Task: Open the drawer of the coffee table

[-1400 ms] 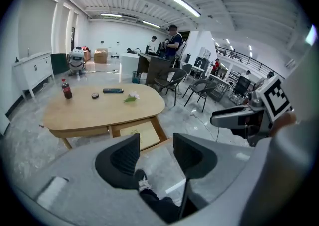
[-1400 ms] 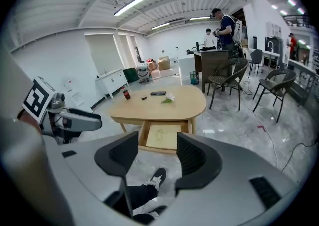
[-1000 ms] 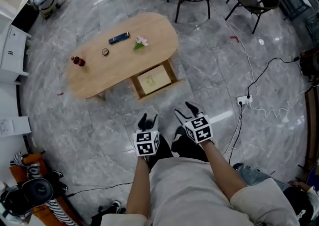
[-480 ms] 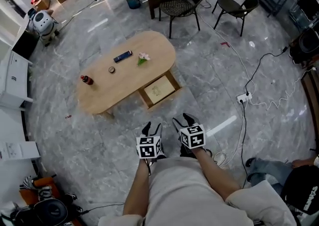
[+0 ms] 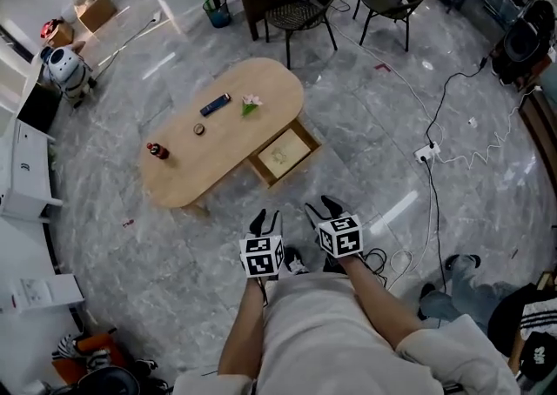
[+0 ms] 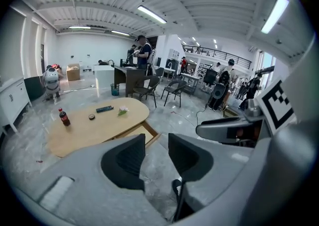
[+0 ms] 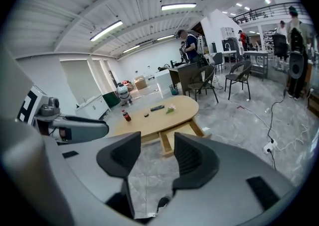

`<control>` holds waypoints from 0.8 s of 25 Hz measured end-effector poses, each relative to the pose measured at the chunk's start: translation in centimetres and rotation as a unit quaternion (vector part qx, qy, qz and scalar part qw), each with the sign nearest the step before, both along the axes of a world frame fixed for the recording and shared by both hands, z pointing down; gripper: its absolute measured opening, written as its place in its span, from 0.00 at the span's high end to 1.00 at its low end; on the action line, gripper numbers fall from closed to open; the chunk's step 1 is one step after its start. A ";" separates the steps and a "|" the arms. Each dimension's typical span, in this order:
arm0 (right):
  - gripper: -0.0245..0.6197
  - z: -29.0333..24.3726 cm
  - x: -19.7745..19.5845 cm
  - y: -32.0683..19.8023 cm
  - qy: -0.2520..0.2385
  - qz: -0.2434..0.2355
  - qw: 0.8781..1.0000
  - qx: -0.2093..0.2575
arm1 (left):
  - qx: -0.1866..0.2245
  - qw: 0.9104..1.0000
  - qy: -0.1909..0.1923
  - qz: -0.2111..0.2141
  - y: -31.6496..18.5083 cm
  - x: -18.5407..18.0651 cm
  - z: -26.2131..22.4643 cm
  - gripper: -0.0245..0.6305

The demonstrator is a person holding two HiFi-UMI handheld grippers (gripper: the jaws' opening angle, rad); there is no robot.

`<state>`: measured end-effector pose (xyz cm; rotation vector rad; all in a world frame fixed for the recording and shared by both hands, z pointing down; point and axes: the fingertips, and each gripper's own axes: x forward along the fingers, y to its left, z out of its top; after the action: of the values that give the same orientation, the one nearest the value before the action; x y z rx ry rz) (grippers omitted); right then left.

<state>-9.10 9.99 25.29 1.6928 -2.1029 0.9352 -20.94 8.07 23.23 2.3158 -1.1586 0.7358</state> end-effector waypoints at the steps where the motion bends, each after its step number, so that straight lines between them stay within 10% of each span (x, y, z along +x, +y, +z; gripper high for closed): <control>1: 0.63 0.1 -0.4 0.1 0.003 -0.001 1.000 0.002 | 0.002 1.000 0.000 0.003 0.1 -0.3 0.1 0.74; 13: 0.93 -0.6 -2.9 -0.7 -0.012 -0.010 1.000 0.018 | -0.002 0.999 0.029 0.031 -0.3 -2.0 0.1 0.93; 20: 0.94 -0.8 -4.9 -1.6 -0.005 -0.041 0.999 0.019 | -0.003 0.998 0.051 0.038 -0.6 -2.5 -0.6 0.94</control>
<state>-14.03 8.41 24.49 1.6092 -2.1917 0.8869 -23.47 7.52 22.64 2.3748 -1.0271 0.6379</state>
